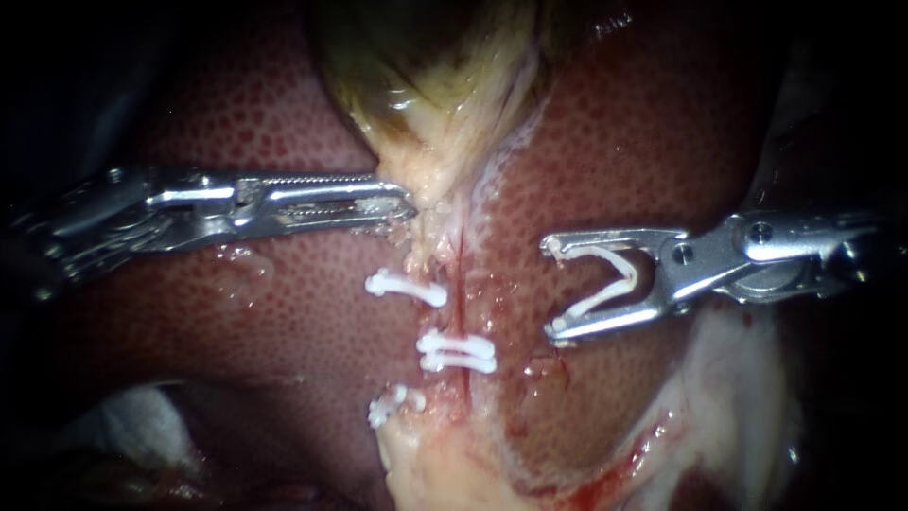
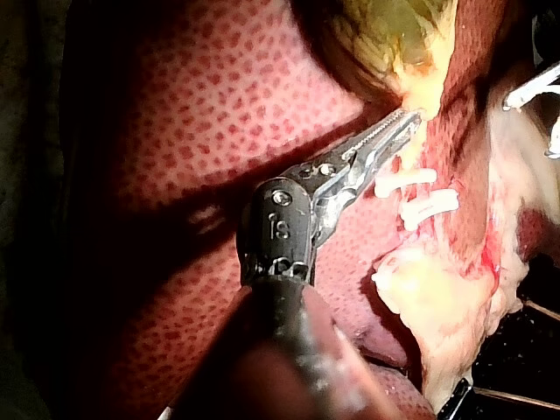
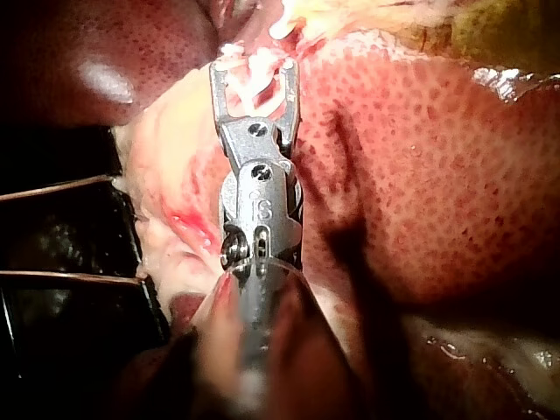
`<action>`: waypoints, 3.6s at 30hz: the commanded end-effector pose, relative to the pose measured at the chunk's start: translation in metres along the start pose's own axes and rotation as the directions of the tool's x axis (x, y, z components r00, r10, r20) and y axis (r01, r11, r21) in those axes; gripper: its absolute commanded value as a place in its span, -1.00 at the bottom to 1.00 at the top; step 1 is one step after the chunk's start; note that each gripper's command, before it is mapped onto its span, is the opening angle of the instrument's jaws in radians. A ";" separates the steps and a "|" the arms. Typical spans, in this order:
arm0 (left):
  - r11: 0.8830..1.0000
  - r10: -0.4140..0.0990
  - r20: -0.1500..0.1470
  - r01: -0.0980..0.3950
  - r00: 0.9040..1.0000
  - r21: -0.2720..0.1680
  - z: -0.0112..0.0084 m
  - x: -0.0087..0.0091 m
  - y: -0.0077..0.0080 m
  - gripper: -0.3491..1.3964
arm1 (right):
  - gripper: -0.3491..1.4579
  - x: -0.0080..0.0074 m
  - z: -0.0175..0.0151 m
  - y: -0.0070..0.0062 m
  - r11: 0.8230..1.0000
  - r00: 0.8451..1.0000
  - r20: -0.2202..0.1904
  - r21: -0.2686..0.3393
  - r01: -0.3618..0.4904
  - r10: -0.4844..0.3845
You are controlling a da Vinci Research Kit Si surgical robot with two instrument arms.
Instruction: Clipping third clip right tube
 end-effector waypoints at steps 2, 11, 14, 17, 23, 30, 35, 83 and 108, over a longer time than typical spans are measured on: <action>1.000 0.000 0.001 0.000 1.000 -0.002 -0.0003 0.0001 0.0000 -1.00 | -0.07 0.0000 0.0000 0.0000 1.000 1.000 0.000 0.000 0.000 0.000; 1.000 -0.008 -0.003 0.008 1.000 -0.007 -0.0030 0.0022 0.0004 -1.00 | -0.07 -0.0001 0.0002 -0.0001 1.000 1.000 0.000 0.002 0.001 -0.001; 1.000 0.002 -0.014 -0.002 1.000 -0.002 -0.0044 0.0033 0.0008 -1.00 | -0.07 -0.0002 0.0003 -0.0001 1.000 1.000 0.000 0.002 -0.004 0.004; 1.000 0.004 -0.031 -0.004 1.000 -0.003 -0.0057 0.0043 0.0014 -1.00 | -0.07 -0.0002 0.0004 -0.0001 1.000 1.000 0.000 0.001 -0.010 0.010; 1.000 0.018 -0.056 -0.018 0.998 0.001 -0.0086 0.0063 0.0028 -1.00 | -0.07 -0.0003 0.0005 -0.0001 1.000 1.000 0.000 0.000 -0.015 0.015; 1.000 0.026 -0.081 -0.025 0.996 0.014 -0.0112 0.0080 0.0033 -1.00 | -0.07 -0.0002 0.0007 0.0000 1.000 1.000 -0.001 -0.001 -0.021 0.021; 0.999 0.029 -0.088 -0.027 0.996 0.025 -0.0116 0.0079 0.0032 -1.00 | -0.07 -0.0004 0.0011 0.0000 0.999 0.999 -0.001 0.000 -0.032 0.032; 0.999 0.028 -0.094 -0.025 0.995 0.038 -0.0109 0.0073 0.0031 -1.00 | -0.08 -0.0045 0.0170 0.0060 0.936 0.929 -0.131 0.122 -0.331 0.345; 0.999 0.028 -0.094 -0.025 0.995 0.040 -0.0105 0.0073 0.0007 -1.00 | -0.15 -0.0039 0.0168 0.0047 0.839 0.848 -0.154 0.311 -0.446 0.507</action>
